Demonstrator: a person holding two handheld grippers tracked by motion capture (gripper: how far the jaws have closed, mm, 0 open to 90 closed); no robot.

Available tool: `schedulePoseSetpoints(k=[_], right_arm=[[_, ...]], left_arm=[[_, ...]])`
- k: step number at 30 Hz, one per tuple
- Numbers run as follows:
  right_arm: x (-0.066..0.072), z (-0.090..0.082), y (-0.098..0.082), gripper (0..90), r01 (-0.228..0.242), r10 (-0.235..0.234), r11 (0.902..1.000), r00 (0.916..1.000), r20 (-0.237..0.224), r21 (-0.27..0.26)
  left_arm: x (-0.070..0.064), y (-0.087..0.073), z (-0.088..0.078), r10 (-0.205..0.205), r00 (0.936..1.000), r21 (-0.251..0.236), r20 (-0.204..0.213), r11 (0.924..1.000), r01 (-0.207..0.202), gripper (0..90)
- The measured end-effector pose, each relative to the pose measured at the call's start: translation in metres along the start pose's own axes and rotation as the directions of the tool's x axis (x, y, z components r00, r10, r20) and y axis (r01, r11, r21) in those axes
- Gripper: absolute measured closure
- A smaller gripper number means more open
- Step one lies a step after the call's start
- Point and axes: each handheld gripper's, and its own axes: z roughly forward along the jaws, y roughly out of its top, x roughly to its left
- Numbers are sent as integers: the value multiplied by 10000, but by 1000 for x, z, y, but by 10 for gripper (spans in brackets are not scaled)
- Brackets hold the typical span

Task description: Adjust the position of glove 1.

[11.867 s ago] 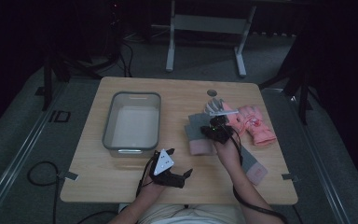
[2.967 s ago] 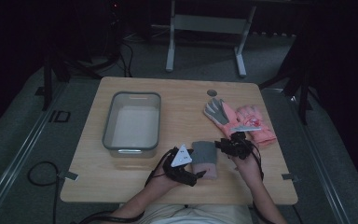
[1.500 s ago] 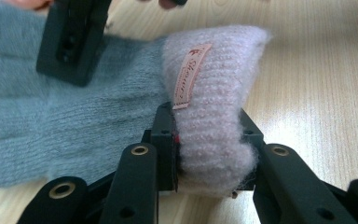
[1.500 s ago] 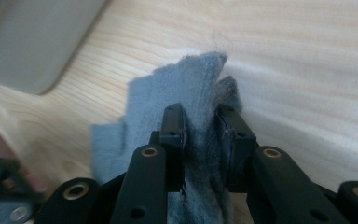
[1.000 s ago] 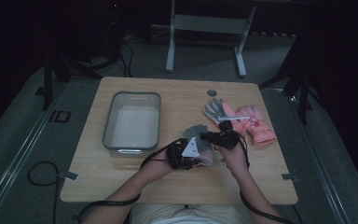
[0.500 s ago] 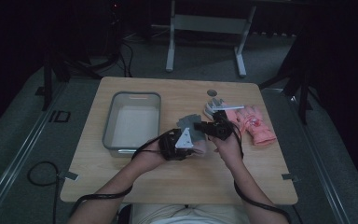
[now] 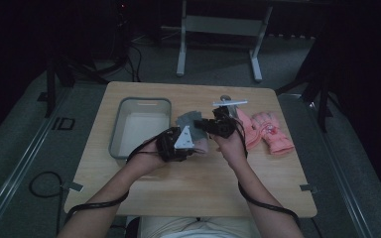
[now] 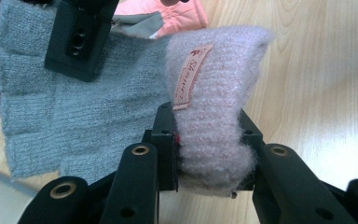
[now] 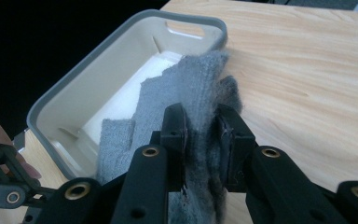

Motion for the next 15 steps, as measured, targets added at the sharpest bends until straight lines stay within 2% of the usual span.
schedulePoseSetpoints(k=[5, 15], right_arm=[[8, 9, 8, 747, 149, -148, 9999, 9998, -100, 70], [23, 30, 19, 747, 311, -303, 9993, 9989, -360, 217]], left_arm=[[6, -6, -8, -38, 10000, 138, -89, 9999, 39, 691], [18, -19, -24, 324, 9993, 765, -160, 9966, -311, 690]])
